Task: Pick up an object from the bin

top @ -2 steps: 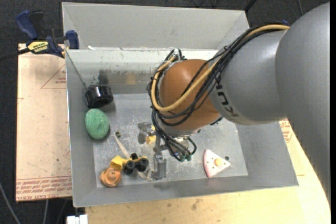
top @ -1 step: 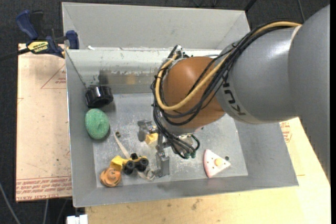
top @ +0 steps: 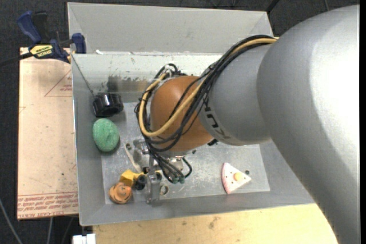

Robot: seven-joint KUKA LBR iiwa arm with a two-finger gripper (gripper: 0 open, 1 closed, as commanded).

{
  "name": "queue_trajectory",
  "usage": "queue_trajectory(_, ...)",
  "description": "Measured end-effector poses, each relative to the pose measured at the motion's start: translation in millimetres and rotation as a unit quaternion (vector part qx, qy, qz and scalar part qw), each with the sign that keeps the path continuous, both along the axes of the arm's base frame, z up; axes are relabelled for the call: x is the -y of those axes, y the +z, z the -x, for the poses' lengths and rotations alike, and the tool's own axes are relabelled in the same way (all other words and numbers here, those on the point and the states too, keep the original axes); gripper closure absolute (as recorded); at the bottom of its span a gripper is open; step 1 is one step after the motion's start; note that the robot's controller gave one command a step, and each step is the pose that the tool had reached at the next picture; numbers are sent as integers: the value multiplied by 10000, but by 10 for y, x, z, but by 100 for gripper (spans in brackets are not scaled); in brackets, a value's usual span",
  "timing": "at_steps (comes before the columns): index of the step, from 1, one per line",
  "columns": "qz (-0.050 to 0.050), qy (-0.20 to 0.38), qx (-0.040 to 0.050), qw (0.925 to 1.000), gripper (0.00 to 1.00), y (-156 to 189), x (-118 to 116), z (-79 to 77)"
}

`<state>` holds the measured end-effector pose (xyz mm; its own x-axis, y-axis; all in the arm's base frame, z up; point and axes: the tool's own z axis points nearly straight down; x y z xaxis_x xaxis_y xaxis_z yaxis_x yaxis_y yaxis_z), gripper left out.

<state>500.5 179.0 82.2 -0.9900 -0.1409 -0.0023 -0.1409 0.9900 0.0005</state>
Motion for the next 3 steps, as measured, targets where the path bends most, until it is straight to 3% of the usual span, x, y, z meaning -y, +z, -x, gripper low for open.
queue_trajectory(1,-2,407,-1,9992,100,-119,610,-141)
queue_trajectory(2,-4,409,-8,9992,0,-123,609,-137)
queue_trajectory(3,-4,408,-9,9992,0,-123,609,-137)
